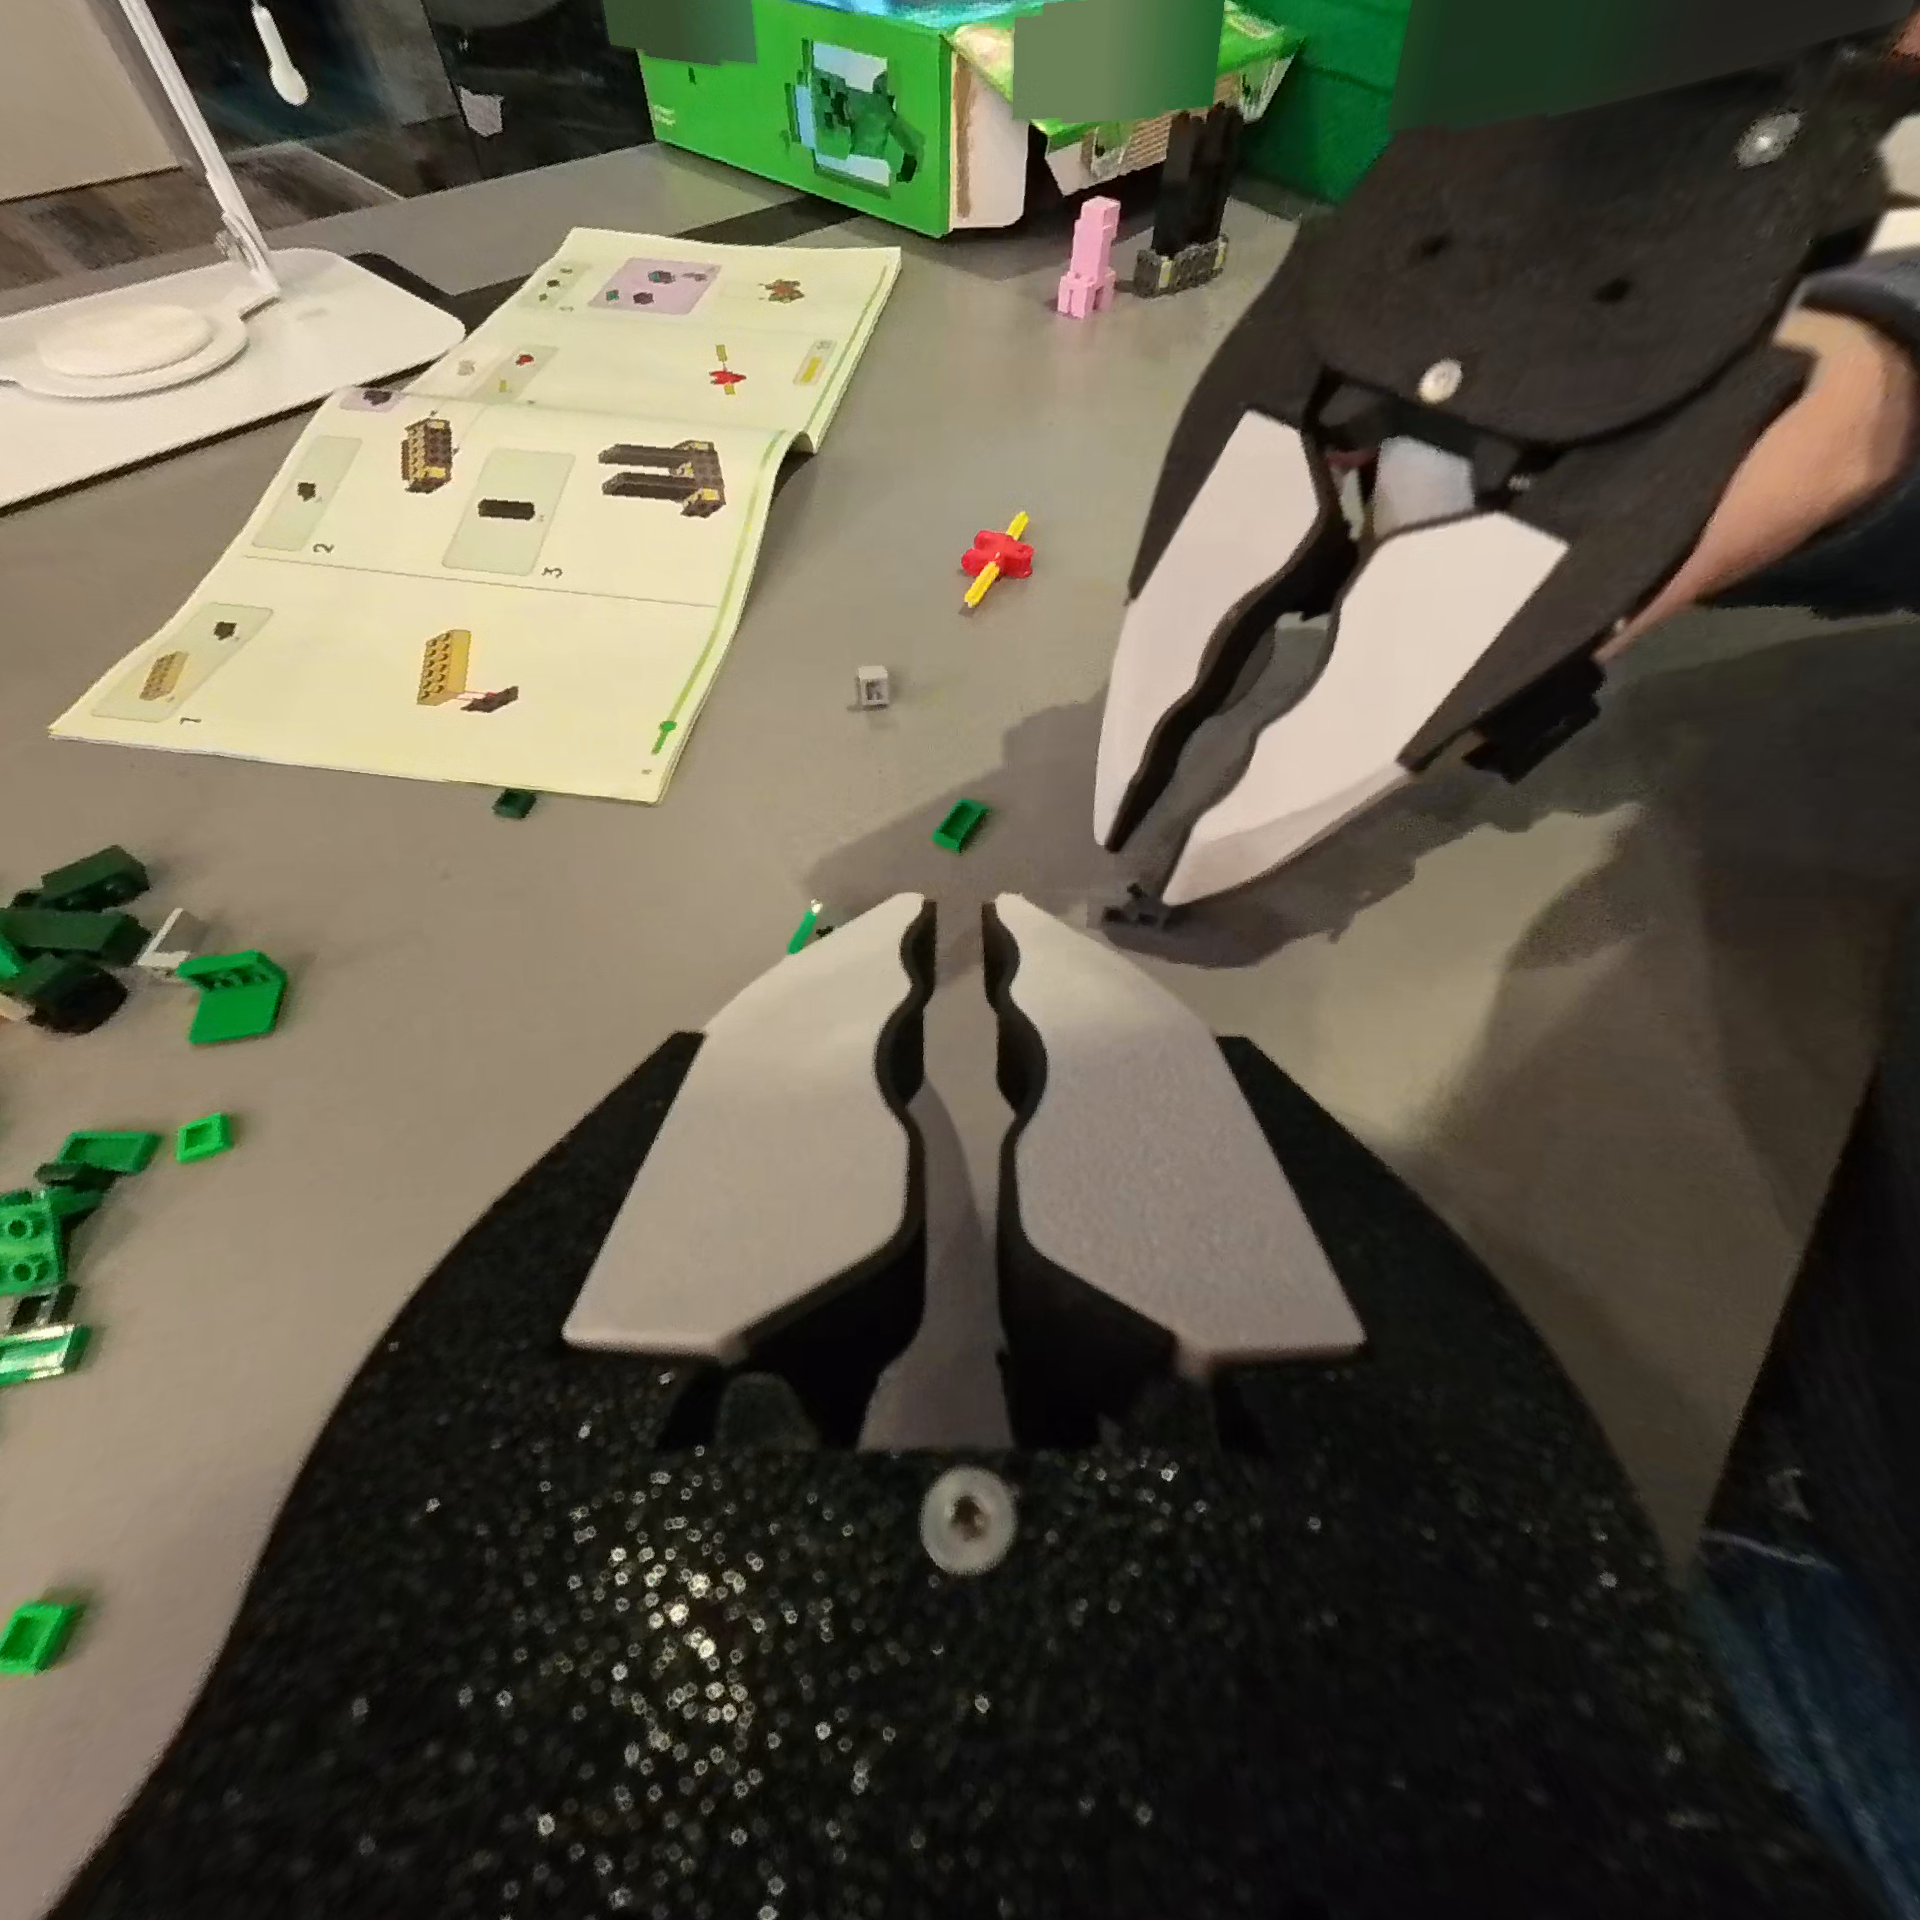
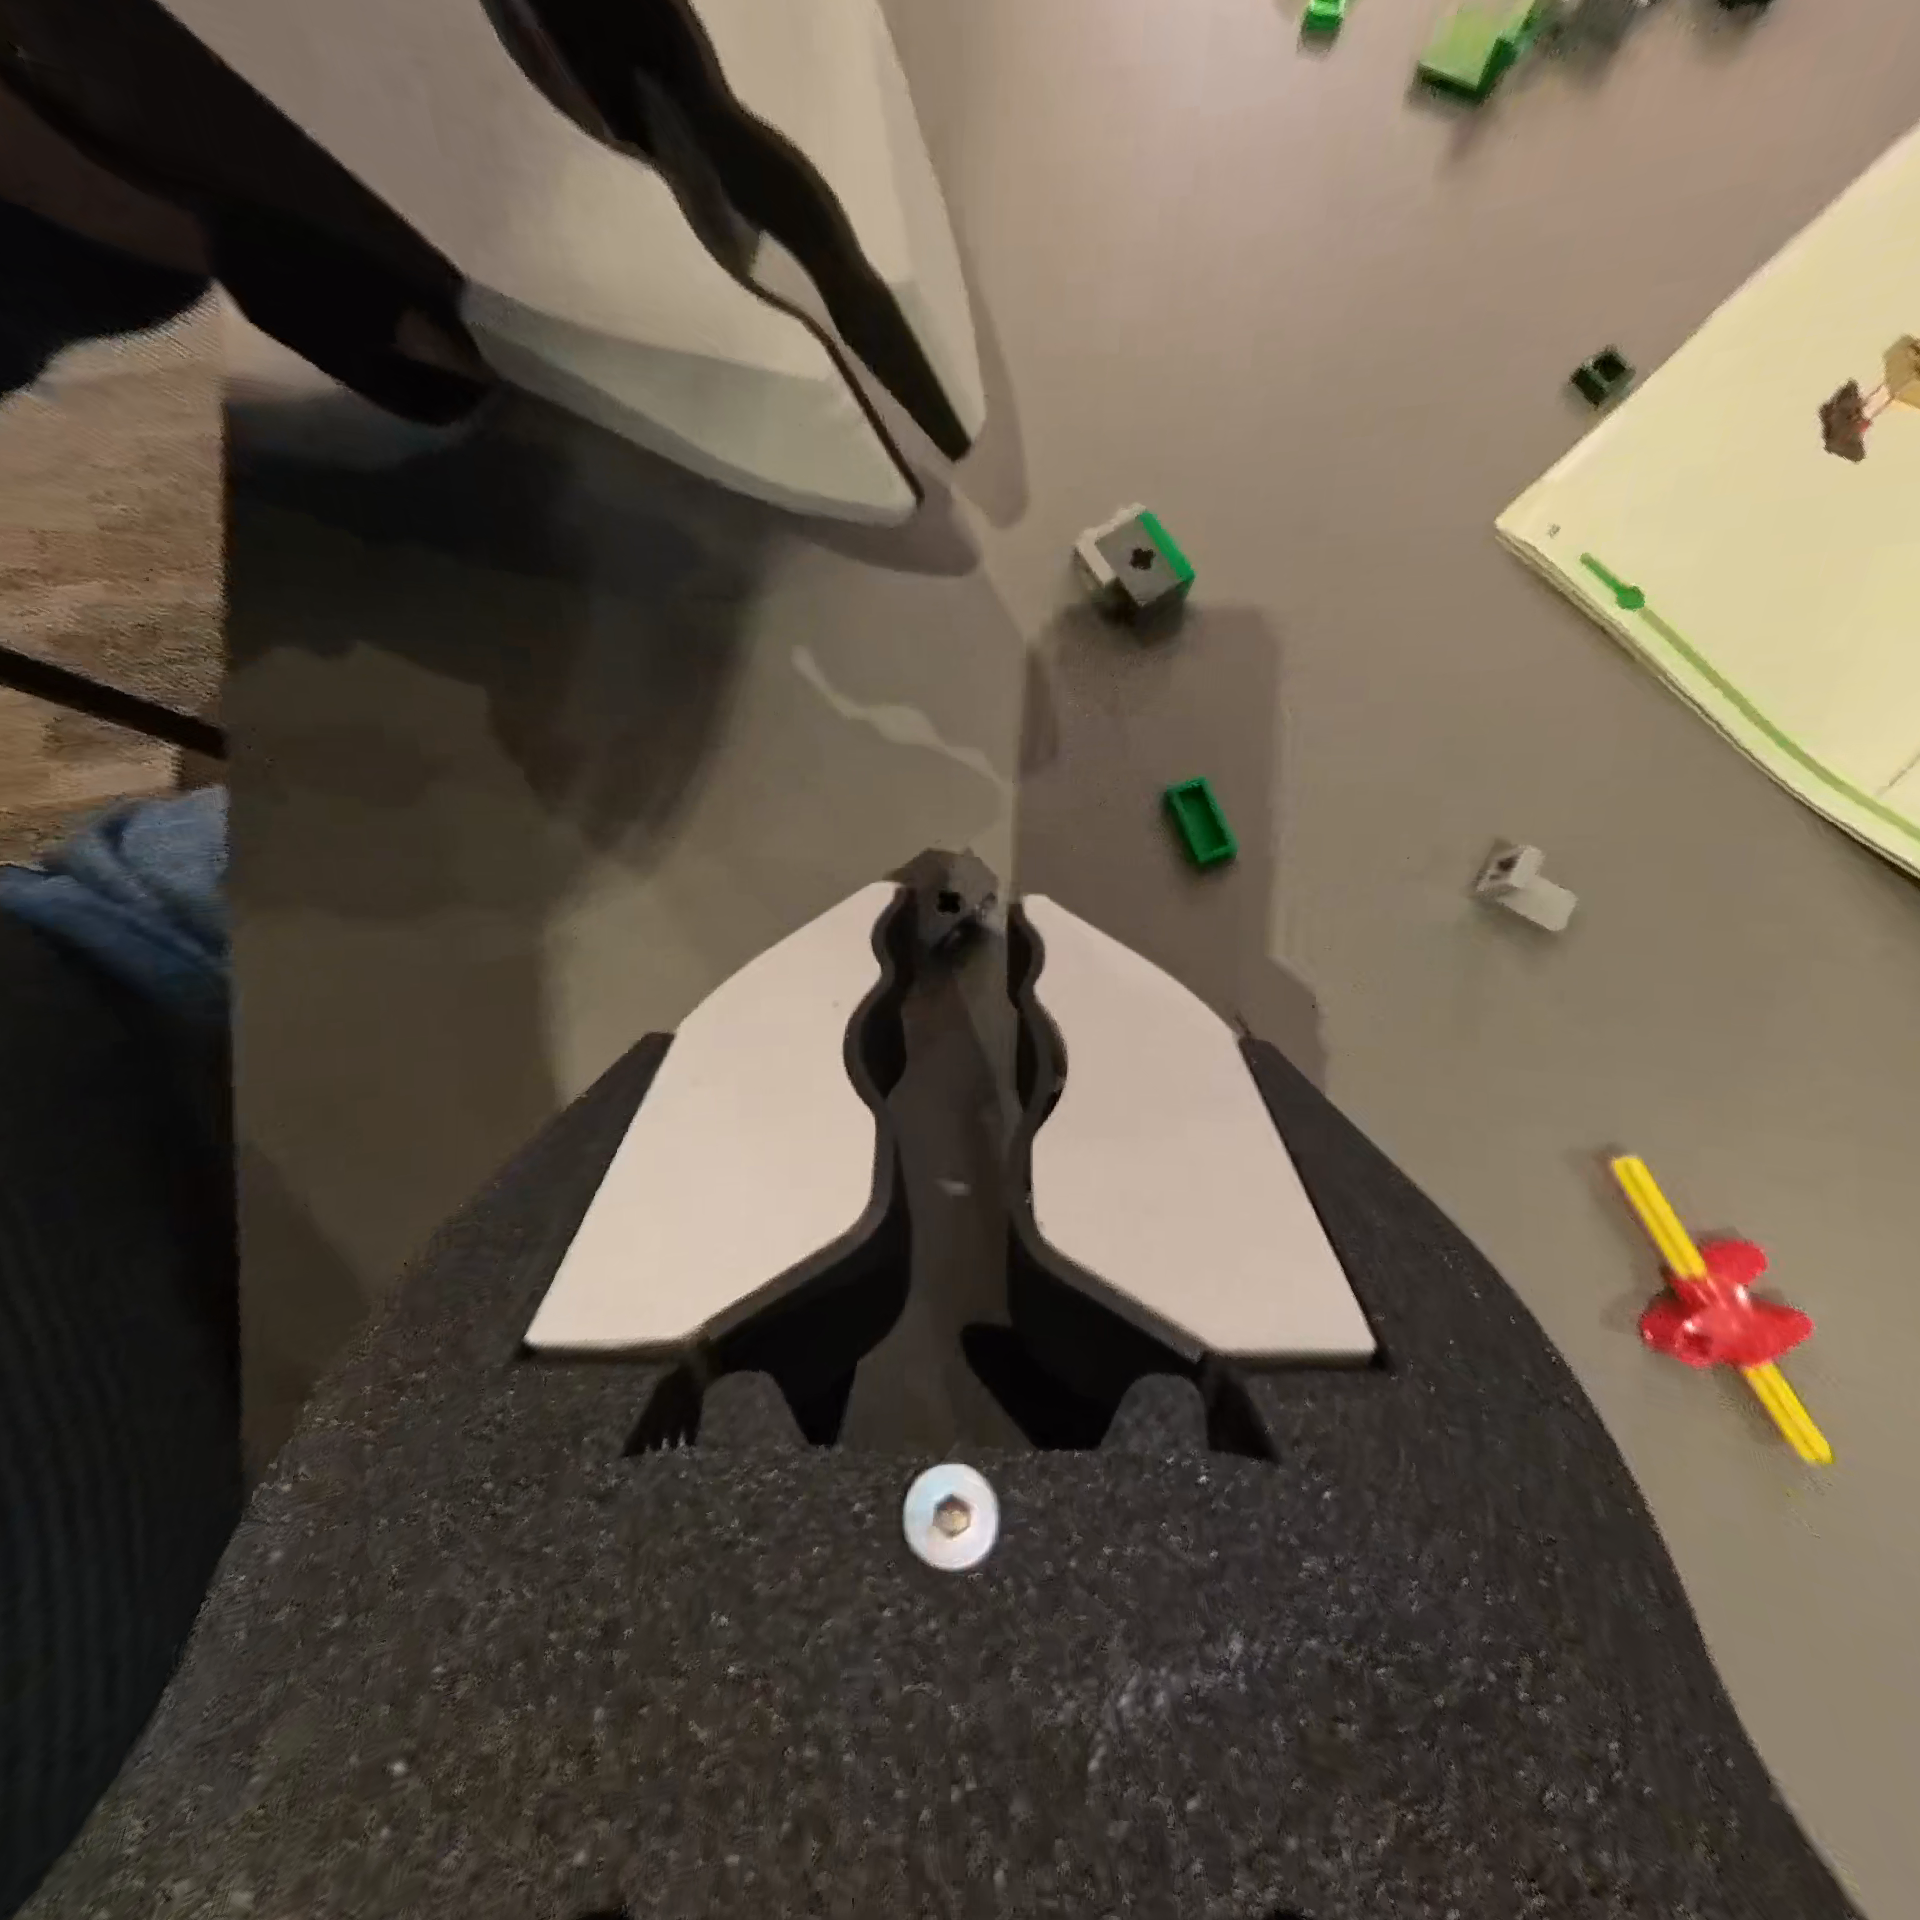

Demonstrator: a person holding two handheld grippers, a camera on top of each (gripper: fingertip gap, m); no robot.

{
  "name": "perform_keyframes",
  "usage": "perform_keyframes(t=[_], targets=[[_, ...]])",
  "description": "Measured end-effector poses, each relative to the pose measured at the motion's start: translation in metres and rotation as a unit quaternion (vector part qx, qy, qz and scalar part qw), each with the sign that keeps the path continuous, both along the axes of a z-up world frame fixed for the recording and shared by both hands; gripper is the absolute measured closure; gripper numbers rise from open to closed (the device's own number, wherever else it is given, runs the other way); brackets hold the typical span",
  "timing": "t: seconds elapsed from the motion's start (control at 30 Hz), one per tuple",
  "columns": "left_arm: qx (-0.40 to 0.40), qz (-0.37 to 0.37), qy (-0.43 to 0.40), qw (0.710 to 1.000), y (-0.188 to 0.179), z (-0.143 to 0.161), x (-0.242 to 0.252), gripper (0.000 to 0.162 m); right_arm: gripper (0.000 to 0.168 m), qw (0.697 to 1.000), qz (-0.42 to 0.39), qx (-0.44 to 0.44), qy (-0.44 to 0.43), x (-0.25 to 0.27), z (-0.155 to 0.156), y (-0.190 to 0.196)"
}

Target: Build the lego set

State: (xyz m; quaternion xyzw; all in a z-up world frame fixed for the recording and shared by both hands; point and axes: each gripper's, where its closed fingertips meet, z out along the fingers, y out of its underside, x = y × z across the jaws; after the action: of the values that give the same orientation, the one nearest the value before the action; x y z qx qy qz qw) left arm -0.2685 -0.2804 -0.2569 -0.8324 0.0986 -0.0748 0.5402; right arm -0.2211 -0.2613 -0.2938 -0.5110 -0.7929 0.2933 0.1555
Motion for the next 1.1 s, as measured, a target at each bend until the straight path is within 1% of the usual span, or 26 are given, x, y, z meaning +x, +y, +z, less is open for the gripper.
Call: perform_keyframes(t=[0.03, 0.17, 0.23, 0.27, 0.47, 0.57, 0.6, 0.73, 0.83, 0.97, 1.03, 1.1], targets=[[-0.001, -0.001, 0.000, 1.000, 0.000, 0.000, 0.000, 0.154, 0.150, 1.000, -0.002, 0.020, -0.006, 0.001, -0.003, 0.001], [-0.004, -0.002, 0.002, 1.000, 0.001, -0.001, 0.001, 0.154, 0.151, 0.999, -0.002, 0.034, -0.004, 0.001, -0.003, -0.004], [-0.004, -0.003, 0.002, 1.000, 0.001, -0.001, 0.002, 0.154, 0.159, 0.999, 0.000, 0.040, -0.008, 0.002, -0.003, -0.003], [-0.004, -0.003, 0.002, 1.000, 0.001, -0.001, 0.002, 0.154, 0.168, 0.999, 0.006, 0.045, -0.005, 0.002, -0.003, -0.001], [-0.006, -0.001, -0.005, 1.000, -0.001, -0.002, 0.001, 0.154, 0.168, 0.998, 0.041, 0.047, 0.008, 0.005, -0.004, 0.011], [-0.006, -0.002, -0.007, 1.000, -0.001, -0.001, 0.002, 0.154, 0.148, 0.999, 0.010, -0.042, 0.010, 0.002, 0.007, 0.004], [-0.006, -0.002, -0.006, 1.000, 0.000, -0.001, 0.002, 0.154, 0.142, 0.998, 0.000, -0.055, 0.009, 0.000, 0.009, 0.002], [-0.008, -0.005, -0.006, 1.000, 0.002, -0.001, 0.004, 0.154, 0.122, 0.997, -0.056, -0.041, 0.023, -0.010, 0.005, 0.000], [-0.011, -0.007, -0.002, 1.000, 0.003, -0.002, 0.004, 0.154, 0.122, 0.998, -0.057, -0.025, 0.020, -0.010, -0.001, -0.004], [-0.012, -0.009, -0.003, 1.000, 0.001, -0.002, 0.004, 0.154, 0.131, 0.997, -0.071, 0.034, 0.028, -0.006, -0.003, 0.020], [-0.011, -0.009, -0.004, 1.000, 0.001, -0.001, 0.003, 0.154, 0.135, 0.996, -0.078, 0.032, 0.036, -0.005, 0.001, 0.030], [-0.008, -0.008, -0.008, 1.000, 0.002, 0.000, 0.002, 0.154, 0.137, 0.997, -0.071, 0.008, 0.035, -0.004, 0.003, 0.029]])
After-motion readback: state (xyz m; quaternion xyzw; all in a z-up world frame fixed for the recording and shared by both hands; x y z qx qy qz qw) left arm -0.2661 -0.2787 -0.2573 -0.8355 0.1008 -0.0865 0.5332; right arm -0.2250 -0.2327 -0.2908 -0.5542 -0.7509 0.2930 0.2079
